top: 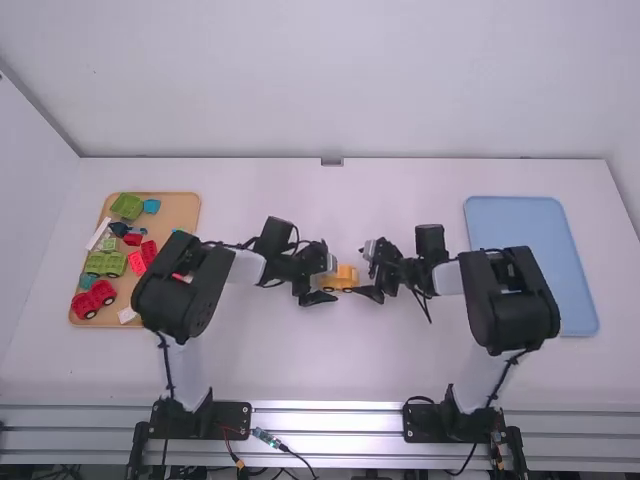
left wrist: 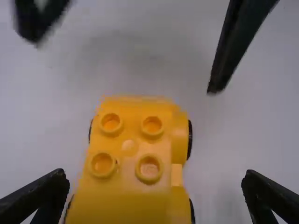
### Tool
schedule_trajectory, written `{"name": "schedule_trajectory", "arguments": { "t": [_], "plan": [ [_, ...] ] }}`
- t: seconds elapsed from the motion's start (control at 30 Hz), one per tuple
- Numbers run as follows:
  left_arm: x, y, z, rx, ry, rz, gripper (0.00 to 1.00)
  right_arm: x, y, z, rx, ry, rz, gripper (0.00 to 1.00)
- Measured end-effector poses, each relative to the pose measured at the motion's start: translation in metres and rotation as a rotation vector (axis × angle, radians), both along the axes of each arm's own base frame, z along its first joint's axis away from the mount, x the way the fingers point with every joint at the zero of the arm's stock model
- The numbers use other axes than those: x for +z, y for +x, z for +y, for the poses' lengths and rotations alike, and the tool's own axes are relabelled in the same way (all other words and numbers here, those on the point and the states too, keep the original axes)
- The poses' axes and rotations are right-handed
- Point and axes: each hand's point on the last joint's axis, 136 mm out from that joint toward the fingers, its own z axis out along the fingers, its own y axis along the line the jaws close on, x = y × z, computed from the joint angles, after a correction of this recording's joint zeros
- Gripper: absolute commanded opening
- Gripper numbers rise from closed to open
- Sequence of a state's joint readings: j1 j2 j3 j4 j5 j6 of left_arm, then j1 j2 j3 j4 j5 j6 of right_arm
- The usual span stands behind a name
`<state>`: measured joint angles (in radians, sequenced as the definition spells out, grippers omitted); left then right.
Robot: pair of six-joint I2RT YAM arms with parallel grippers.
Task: Assemble lego blocks to make yellow taxi
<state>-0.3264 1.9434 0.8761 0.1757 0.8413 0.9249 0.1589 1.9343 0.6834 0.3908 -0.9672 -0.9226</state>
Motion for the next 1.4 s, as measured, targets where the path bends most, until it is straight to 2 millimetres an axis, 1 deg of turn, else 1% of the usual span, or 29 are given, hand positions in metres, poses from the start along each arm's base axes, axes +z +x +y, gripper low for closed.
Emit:
{"name": "schedule_trajectory", "arguments": {
  "t": [0.1, 0.13, 0.2, 0.23, 0.33, 0.37, 0.47, 0.5, 0.57, 0.7, 0.83, 0.9, 0.97, 1.03, 1.07, 1.1, 1.13, 1.17, 1.27, 1.4],
  "plan": [
    [0.018, -0.004, 0.006, -0.013, 0.037, -0.044, 0.99, -0.016, -0.011, 0.007, 0.028, -0.004, 0.05, 0.99],
    [0.024, -0.004, 0.008, -0.015, 0.042, -0.06, 0.99, -0.019, -0.013, 0.01, 0.037, -0.004, 0.054, 0.99],
    [0.035, -0.001, 0.014, -0.008, 0.048, -0.091, 0.99, -0.019, -0.014, 0.014, 0.048, 0.0, 0.041, 0.99],
    [0.042, 0.002, 0.021, 0.006, 0.05, -0.109, 0.99, -0.016, -0.011, 0.019, 0.057, 0.01, 0.018, 0.99],
    [0.053, 0.014, 0.043, 0.054, 0.031, -0.129, 0.99, -0.011, -0.002, 0.03, 0.065, 0.038, -0.036, 0.99],
    [0.054, 0.016, 0.047, 0.062, 0.026, -0.127, 0.99, -0.011, -0.001, 0.032, 0.066, 0.043, -0.043, 0.99],
    [0.058, 0.024, 0.069, 0.111, -0.007, -0.114, 0.99, -0.014, 0.002, 0.041, 0.069, 0.067, -0.054, 0.99],
    [0.059, 0.025, 0.07, 0.114, -0.011, -0.115, 0.99, -0.014, 0.002, 0.042, 0.07, 0.068, -0.054, 0.99],
    [0.062, 0.029, 0.082, 0.139, -0.039, -0.111, 0.99, -0.018, 0.0, 0.048, 0.074, 0.078, -0.043, 0.99],
    [0.059, 0.026, 0.091, 0.155, -0.06, -0.099, 0.99, -0.024, -0.006, 0.053, 0.078, 0.076, -0.003, 0.99],
    [0.055, 0.022, 0.091, 0.152, -0.07, -0.104, 0.99, -0.029, 0.0, 0.058, 0.077, 0.076, 0.028, 0.99],
    [0.054, 0.021, 0.091, 0.15, -0.073, -0.109, 0.99, -0.032, 0.005, 0.06, 0.078, 0.078, 0.043, 0.94],
    [0.054, 0.021, 0.091, 0.149, -0.073, -0.114, 0.99, -0.033, 0.008, 0.061, 0.08, 0.081, 0.047, 0.86],
    [0.054, 0.021, 0.091, 0.149, -0.074, -0.118, 0.99, -0.033, 0.008, 0.062, 0.085, 0.087, 0.057, 0.7],
    [0.054, 0.021, 0.09, 0.148, -0.074, -0.117, 0.99, -0.033, 0.007, 0.062, 0.086, 0.089, 0.061, 0.67],
    [0.054, 0.021, 0.09, 0.149, -0.074, -0.116, 0.99, -0.032, 0.007, 0.062, 0.087, 0.09, 0.064, 0.6],
    [0.054, 0.021, 0.09, 0.149, -0.074, -0.117, 0.99, -0.032, 0.007, 0.063, 0.088, 0.091, 0.063, 0.59],
    [0.054, 0.021, 0.09, 0.148, -0.074, -0.117, 0.99, -0.032, 0.007, 0.063, 0.089, 0.093, 0.064, 0.55],
    [0.054, 0.021, 0.09, 0.148, -0.074, -0.118, 0.99, -0.032, 0.007, 0.063, 0.088, 0.094, 0.066, 0.47],
    [0.054, 0.021, 0.09, 0.149, -0.074, -0.117, 0.99, -0.029, 0.009, 0.06, 0.087, 0.11, 0.069, 0.47]
  ]
}}
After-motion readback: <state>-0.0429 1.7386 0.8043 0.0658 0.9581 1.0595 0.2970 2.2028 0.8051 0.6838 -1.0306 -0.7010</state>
